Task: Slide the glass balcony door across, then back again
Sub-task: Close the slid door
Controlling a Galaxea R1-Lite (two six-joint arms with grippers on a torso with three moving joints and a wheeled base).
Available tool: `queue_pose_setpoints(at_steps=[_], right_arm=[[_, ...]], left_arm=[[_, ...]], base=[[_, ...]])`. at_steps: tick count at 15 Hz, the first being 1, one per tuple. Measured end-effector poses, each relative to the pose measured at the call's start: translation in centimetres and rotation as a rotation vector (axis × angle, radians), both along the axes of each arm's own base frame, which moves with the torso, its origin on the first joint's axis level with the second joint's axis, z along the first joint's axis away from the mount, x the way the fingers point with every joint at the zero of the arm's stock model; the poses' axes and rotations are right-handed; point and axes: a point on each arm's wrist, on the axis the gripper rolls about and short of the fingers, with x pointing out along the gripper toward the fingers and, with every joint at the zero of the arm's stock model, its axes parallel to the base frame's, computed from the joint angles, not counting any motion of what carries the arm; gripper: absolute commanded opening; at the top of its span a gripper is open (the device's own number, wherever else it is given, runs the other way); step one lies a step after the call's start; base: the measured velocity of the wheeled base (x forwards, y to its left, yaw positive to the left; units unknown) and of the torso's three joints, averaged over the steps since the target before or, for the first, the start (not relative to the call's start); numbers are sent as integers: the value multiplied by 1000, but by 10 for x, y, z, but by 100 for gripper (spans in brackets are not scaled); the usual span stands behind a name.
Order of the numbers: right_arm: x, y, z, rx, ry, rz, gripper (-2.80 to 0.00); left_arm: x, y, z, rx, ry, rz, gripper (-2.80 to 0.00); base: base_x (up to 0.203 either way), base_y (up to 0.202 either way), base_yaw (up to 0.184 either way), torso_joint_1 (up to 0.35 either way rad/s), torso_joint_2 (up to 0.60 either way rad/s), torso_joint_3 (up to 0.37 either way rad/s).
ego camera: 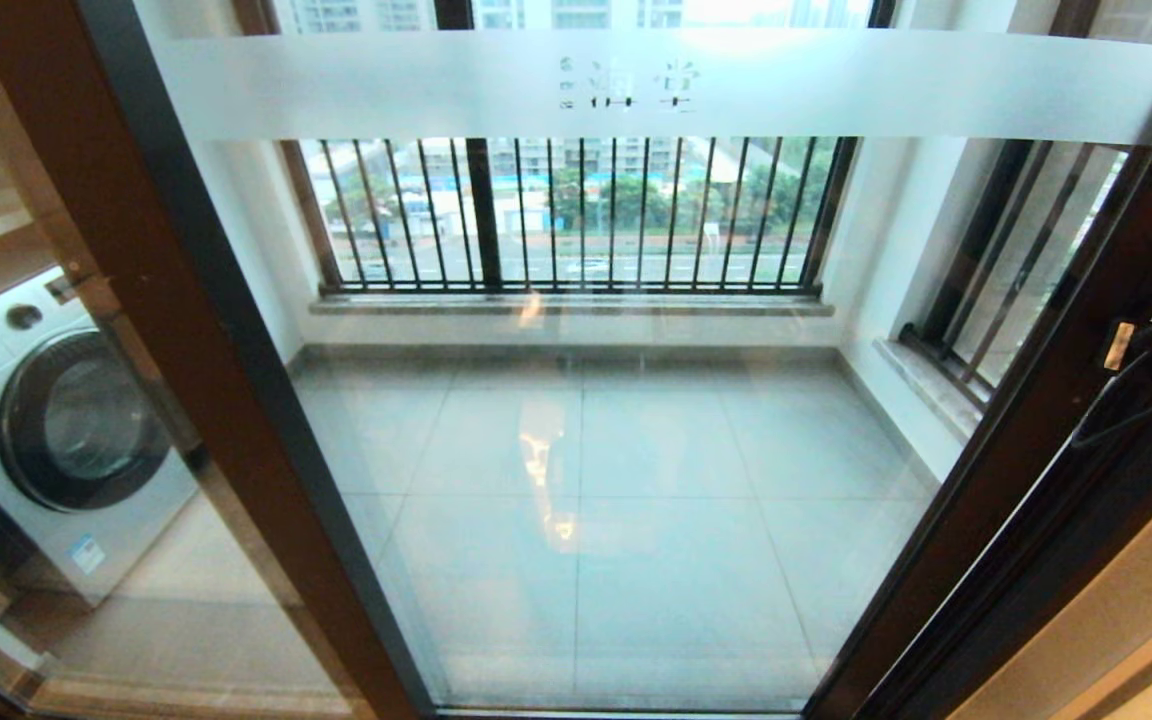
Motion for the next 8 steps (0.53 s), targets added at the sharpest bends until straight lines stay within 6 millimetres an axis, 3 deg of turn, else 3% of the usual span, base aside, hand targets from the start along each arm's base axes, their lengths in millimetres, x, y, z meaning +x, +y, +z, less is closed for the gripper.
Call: queue_pose_setpoints(at_steps=[8], right_arm=[[-12, 7, 9, 1, -22, 41, -280]], left_arm=[[0, 0, 0, 0, 0, 0, -280]], base=[[0, 0, 0, 0, 0, 0]])
